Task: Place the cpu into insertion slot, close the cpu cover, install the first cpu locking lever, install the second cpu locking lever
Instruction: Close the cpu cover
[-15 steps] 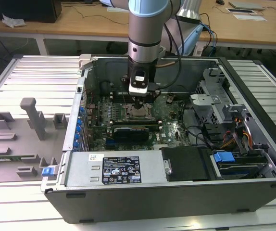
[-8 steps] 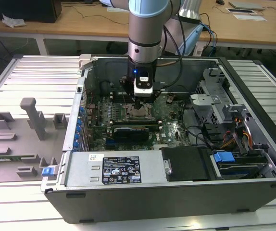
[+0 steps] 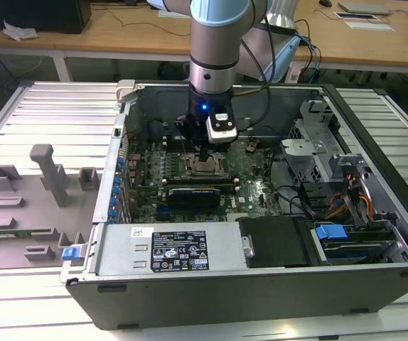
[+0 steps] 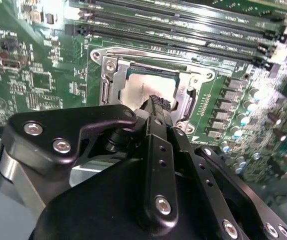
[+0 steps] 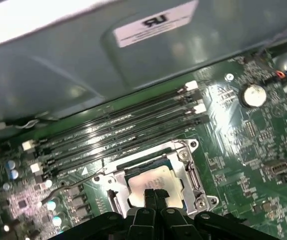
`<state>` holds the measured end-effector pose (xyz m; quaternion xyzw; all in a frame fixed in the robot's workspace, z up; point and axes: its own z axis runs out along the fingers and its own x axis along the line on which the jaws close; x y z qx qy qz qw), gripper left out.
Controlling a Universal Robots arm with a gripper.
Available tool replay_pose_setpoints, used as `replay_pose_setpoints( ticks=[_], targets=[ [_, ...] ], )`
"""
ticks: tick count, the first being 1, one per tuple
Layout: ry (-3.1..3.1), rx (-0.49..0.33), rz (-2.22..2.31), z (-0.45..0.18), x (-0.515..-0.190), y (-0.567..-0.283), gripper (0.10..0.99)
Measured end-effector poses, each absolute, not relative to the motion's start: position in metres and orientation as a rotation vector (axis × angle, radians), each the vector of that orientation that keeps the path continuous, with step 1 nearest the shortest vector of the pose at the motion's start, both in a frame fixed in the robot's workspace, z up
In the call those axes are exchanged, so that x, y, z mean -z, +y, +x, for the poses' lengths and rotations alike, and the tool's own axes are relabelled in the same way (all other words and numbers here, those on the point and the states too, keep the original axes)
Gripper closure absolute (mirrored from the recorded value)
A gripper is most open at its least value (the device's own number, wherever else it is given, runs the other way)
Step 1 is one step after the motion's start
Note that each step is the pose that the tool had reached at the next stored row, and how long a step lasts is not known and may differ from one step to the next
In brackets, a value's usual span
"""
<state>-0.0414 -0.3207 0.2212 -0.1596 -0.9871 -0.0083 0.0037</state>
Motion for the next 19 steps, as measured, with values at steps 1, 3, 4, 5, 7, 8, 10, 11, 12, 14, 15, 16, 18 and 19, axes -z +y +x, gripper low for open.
replay_pose_setpoints(
  ticks=[1,3,4,5,7,8,10,11,12,14,15,16,18,19],
  targets=[
    [-3.097,0.026,-0.477,-0.0414,-0.2212,-0.3207,0.98],
    [-3.104,0.027,-0.428,-0.0414,-0.2211,-0.3207,0.98],
    [-3.109,0.03,-0.39,-0.0414,-0.2209,-0.3206,0.98],
    [-3.117,0.031,-0.307,-0.0415,-0.2206,-0.3207,0.98],
    [-3.126,0.031,-0.19,-0.0414,-0.2198,-0.3207,0.98],
    [-3.129,0.031,-0.1,-0.0414,-0.219,-0.3207,0.98],
    [-3.13,0.03,-0.046,-0.0414,-0.2183,-0.3207,0.98],
    [-3.13,0.03,-0.019,-0.0412,-0.218,-0.3207,0.98],
    [-3.13,0.03,0.005,-0.0411,-0.2177,-0.3207,0.98],
    [-3.13,0.03,0.053,-0.0409,-0.2172,-0.3207,0.98],
    [-3.129,0.029,0.087,-0.0406,-0.2171,-0.3207,0.98],
    [-3.128,0.029,0.093,-0.0406,-0.217,-0.3207,0.98],
    [-3.135,0.031,0.093,-0.0405,-0.2168,-0.3206,0.98],
    [-3.149,0.03,0.094,-0.0406,-0.2167,-0.3207,0.98]
  ],
)
